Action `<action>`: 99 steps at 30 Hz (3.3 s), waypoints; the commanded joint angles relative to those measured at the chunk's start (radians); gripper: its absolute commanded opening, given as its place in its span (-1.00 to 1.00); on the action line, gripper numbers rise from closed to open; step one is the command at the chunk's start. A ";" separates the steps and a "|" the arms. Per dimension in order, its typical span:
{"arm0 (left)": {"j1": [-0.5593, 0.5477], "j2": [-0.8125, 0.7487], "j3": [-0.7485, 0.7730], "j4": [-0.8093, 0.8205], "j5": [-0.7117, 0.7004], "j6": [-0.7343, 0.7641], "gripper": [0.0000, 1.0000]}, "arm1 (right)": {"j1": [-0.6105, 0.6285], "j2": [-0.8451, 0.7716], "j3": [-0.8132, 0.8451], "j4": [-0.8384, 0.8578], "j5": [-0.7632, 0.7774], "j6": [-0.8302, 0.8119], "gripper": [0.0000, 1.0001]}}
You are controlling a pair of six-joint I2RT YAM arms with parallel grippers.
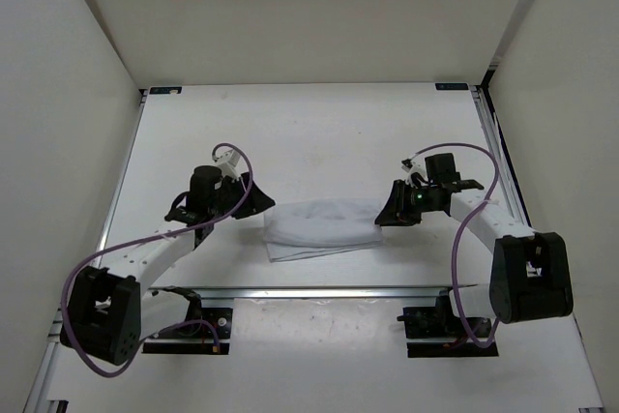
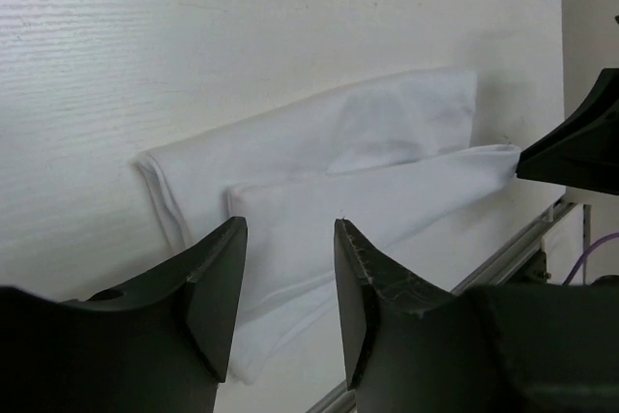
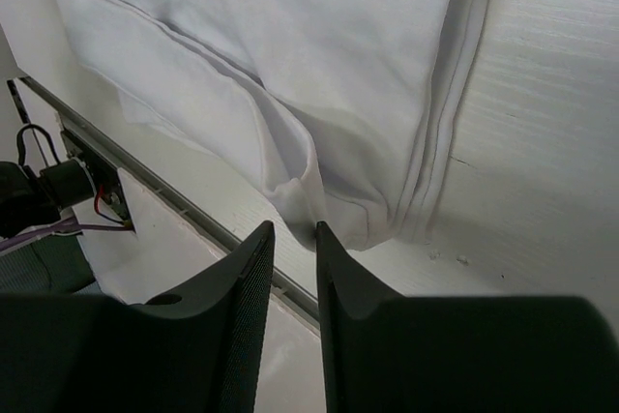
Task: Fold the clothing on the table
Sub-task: Fold the skirt
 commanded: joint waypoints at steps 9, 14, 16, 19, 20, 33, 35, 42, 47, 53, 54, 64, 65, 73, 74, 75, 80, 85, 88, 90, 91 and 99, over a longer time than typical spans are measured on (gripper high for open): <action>-0.038 0.124 0.050 0.040 -0.032 0.101 -0.04 | -0.018 -0.018 0.001 0.037 -0.026 0.016 -0.43; -0.044 0.152 0.057 0.039 -0.043 0.102 -0.12 | -0.023 -0.016 -0.001 0.040 -0.031 0.024 -0.43; -0.047 0.161 0.063 0.036 -0.041 0.113 -0.12 | -0.018 -0.004 -0.001 0.042 -0.032 0.019 -0.43; -0.054 0.172 0.054 0.034 -0.040 0.109 -0.12 | -0.007 -0.004 0.005 0.046 -0.031 0.025 -0.43; -0.057 0.179 0.053 0.042 -0.029 0.106 -0.12 | -0.013 0.001 0.005 0.048 -0.031 0.030 -0.43; -0.073 0.236 0.051 0.096 0.013 0.064 -0.49 | -0.009 0.013 0.013 0.052 -0.035 0.038 -0.43; -0.076 0.245 0.057 0.096 0.005 0.066 -0.91 | -0.003 0.018 0.010 0.055 -0.035 0.039 -0.43; -0.073 0.239 0.067 0.096 0.025 0.055 -1.00 | -0.007 0.045 0.001 0.092 -0.028 0.039 -0.41; -0.071 0.244 0.074 0.088 0.028 0.058 -1.00 | -0.006 0.103 0.022 0.118 -0.025 0.021 -0.48; -0.042 0.238 0.106 0.080 0.048 0.037 -1.00 | -0.009 0.146 0.115 0.100 0.005 0.005 -0.99; -0.022 0.233 0.135 0.082 0.071 0.023 -1.00 | -0.009 0.153 0.149 0.097 0.005 0.005 -1.00; 0.087 0.379 0.487 0.100 0.160 -0.045 -1.00 | -0.050 0.342 0.560 0.009 0.022 -0.036 -1.00; 0.093 0.414 0.520 0.106 0.160 -0.046 -1.00 | -0.056 0.384 0.621 -0.001 0.029 -0.042 -1.00; 0.108 0.590 0.604 0.149 0.166 -0.059 -1.00 | -0.066 0.668 0.984 -0.052 -0.020 -0.067 -1.00; 0.104 0.591 0.597 0.154 0.166 -0.054 -1.00 | -0.075 0.688 0.993 -0.046 -0.029 -0.065 -1.00; 0.102 0.595 0.585 0.154 0.166 -0.051 -1.00 | -0.076 0.699 1.002 -0.052 -0.041 -0.064 -0.99; 0.102 0.583 0.525 0.185 0.164 -0.051 -1.00 | -0.061 0.664 0.934 -0.063 -0.049 -0.085 -1.00; 0.097 0.542 0.499 0.174 0.178 -0.037 -1.00 | -0.032 0.512 0.734 -0.015 -0.037 -0.090 -1.00; 0.093 0.494 0.446 0.166 0.175 -0.025 -1.00 | -0.023 0.408 0.599 -0.001 -0.021 -0.088 -1.00; 0.093 0.456 0.410 0.165 0.178 -0.029 -1.00 | -0.017 0.368 0.558 -0.015 -0.014 -0.091 -1.00; 0.090 0.437 0.383 0.165 0.183 -0.031 -1.00 | -0.015 0.342 0.519 -0.021 -0.005 -0.096 -1.00; 0.035 0.264 0.191 0.154 0.189 -0.051 -1.00 | -0.024 0.237 0.358 -0.037 0.003 -0.110 -1.00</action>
